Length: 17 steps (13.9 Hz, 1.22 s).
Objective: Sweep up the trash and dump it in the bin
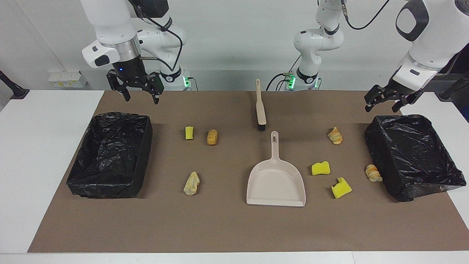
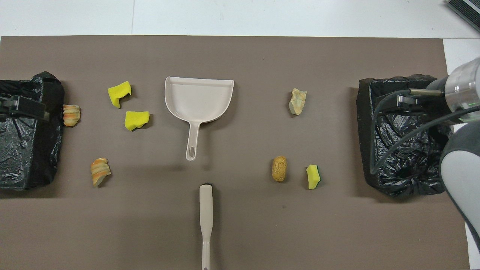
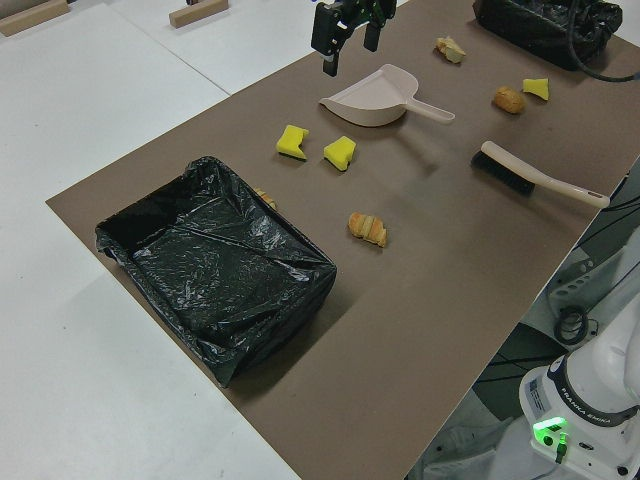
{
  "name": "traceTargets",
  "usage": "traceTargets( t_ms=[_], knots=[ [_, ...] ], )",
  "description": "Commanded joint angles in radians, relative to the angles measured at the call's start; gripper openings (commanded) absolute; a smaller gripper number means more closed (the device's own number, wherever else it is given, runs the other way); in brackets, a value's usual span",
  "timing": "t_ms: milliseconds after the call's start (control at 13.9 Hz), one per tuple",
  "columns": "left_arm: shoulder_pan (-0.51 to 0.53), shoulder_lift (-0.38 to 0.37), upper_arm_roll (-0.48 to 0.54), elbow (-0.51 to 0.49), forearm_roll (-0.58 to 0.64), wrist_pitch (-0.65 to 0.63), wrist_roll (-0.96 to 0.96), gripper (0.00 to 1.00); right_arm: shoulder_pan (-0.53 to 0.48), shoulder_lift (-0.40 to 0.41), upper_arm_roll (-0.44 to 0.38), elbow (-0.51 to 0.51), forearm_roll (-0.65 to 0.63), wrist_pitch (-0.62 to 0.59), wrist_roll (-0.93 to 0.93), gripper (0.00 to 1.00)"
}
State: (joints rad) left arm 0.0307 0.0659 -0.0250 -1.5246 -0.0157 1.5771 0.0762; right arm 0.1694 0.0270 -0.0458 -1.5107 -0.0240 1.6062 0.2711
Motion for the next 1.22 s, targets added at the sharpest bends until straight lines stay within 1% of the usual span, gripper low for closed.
traceTargets(
  t_ms=[0, 144, 215, 287, 359, 503, 575, 718, 790, 862, 1006, 1149],
  knots=[
    [-0.003, 0.0, 0.004, 0.018, 0.016, -0.023, 0.011, 1.0, -0.126, -0.027, 0.125, -0.026, 0.002, -0.014, 0.007, 1.0],
    [-0.003, 0.0, 0.004, 0.017, 0.014, -0.022, 0.011, 1.0, -0.223, -0.032, 0.217, -0.026, 0.002, -0.015, 0.007, 1.0],
    [-0.005, -0.003, 0.002, 0.012, 0.013, -0.02, 0.011, 1.0, -0.291, -0.038, 0.295, -0.026, 0.001, -0.017, 0.008, 1.0],
    [-0.005, -0.006, 0.002, 0.005, 0.008, -0.02, 0.011, 1.0, -0.338, -0.039, 0.35, -0.026, -0.007, -0.019, 0.008, 1.0],
    [-0.008, -0.011, 0.002, -0.017, 0.008, -0.014, 0.011, 1.0, -0.343, -0.041, 0.359, -0.028, -0.007, -0.019, 0.01, 1.0],
    [-0.017, -0.014, -0.001, -0.054, 0.007, 0.003, 0.014, 1.0, -0.312, -0.039, 0.35, -0.026, -0.011, -0.017, 0.008, 1.0],
    [-0.024, -0.018, -0.006, -0.086, 0.005, 0.03, 0.013, 1.0, -0.283, -0.039, 0.327, -0.026, -0.016, -0.017, 0.008, 1.0],
    [-0.049, -0.072, -0.007, -0.226, 0.0, 0.153, 0.007, 1.0, -0.205, -0.039, 0.247, -0.026, -0.017, -0.02, 0.008, 1.0],
    [-0.07, -0.101, -0.007, -0.302, -0.001, 0.222, 0.007, 1.0, -0.197, -0.041, 0.241, -0.026, -0.017, -0.028, 0.008, 1.0],
    [-0.09, -0.124, -0.007, -0.356, -0.001, 0.262, 0.007, 1.0, -0.197, -0.048, 0.239, -0.032, -0.016, -0.051, 0.01, 1.0],
    [-0.107, -0.143, -0.007, -0.414, -0.027, 0.276, 0.004, 1.0, -0.185, -0.061, 0.234, -0.055, -0.016, -0.049, 0.005, 1.0],
    [-0.12, -0.182, -0.007, -0.485, -0.05, 0.316, 0.004, 1.0, -0.168, -0.055, 0.212, -0.054, -0.013, -0.045, -0.006, 1.0]
  ],
)
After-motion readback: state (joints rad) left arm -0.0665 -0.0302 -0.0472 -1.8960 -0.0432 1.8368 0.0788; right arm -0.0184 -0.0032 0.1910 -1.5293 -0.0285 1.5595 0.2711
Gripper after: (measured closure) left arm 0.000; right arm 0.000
